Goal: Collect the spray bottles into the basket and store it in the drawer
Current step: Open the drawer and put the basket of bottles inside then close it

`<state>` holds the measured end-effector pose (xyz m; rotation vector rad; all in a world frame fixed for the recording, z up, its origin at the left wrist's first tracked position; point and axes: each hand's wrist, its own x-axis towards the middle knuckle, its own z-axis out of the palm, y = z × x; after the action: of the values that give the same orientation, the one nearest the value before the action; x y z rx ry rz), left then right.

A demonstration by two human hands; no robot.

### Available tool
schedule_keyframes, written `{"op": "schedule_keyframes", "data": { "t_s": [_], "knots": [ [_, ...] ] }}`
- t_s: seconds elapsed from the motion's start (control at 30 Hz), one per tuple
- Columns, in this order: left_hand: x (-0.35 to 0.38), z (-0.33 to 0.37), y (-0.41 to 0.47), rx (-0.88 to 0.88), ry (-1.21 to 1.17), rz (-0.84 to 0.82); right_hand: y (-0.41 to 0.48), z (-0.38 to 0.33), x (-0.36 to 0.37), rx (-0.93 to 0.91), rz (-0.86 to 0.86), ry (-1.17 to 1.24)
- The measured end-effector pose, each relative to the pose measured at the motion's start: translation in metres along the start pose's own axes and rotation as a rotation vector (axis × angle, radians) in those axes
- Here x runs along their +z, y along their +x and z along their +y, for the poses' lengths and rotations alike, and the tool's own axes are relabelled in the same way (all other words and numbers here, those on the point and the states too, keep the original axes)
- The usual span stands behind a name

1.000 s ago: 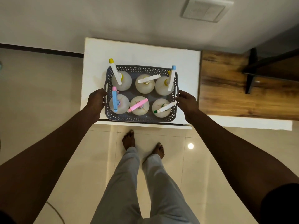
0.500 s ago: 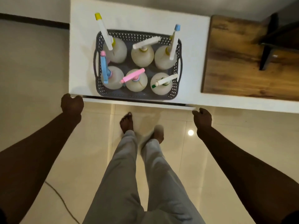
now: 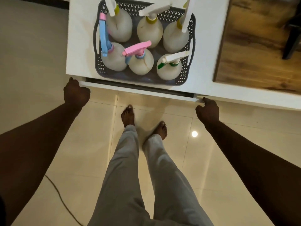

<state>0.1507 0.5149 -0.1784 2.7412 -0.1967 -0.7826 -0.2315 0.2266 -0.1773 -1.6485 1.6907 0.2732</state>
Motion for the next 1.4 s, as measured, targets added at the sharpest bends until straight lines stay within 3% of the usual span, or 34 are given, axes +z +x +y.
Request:
{"op": "schedule_keyframes", "data": {
  "t_s": [0.4, 0.8, 1.13, 1.2, 1.27, 1.4],
  "knots": [
    [0.007, -0.071, -0.048, 0.028, 0.262, -0.250, -0.077, 0.052, 0.031, 0.026, -0.040, -0.038],
    [0.004, -0.165, -0.117, 0.049, 0.223, -0.442, -0.151, 0.110, 0.066, 0.190, -0.123, -0.029],
    [0.008, -0.191, -0.143, -0.024, 0.174, -0.449, -0.179, 0.127, 0.074, 0.280, -0.122, 0.121],
    [0.003, -0.181, -0.139, -0.025, 0.117, -0.359, -0.178, 0.120, 0.065, 0.295, -0.106, 0.166],
    [-0.007, -0.165, -0.126, 0.014, -0.003, -0.155, -0.171, 0.107, 0.052, 0.260, -0.019, 0.176],
    [-0.043, -0.096, -0.069, 0.184, -0.318, 0.153, -0.125, 0.042, 0.009, 0.070, 0.161, 0.362]
  ]
}}
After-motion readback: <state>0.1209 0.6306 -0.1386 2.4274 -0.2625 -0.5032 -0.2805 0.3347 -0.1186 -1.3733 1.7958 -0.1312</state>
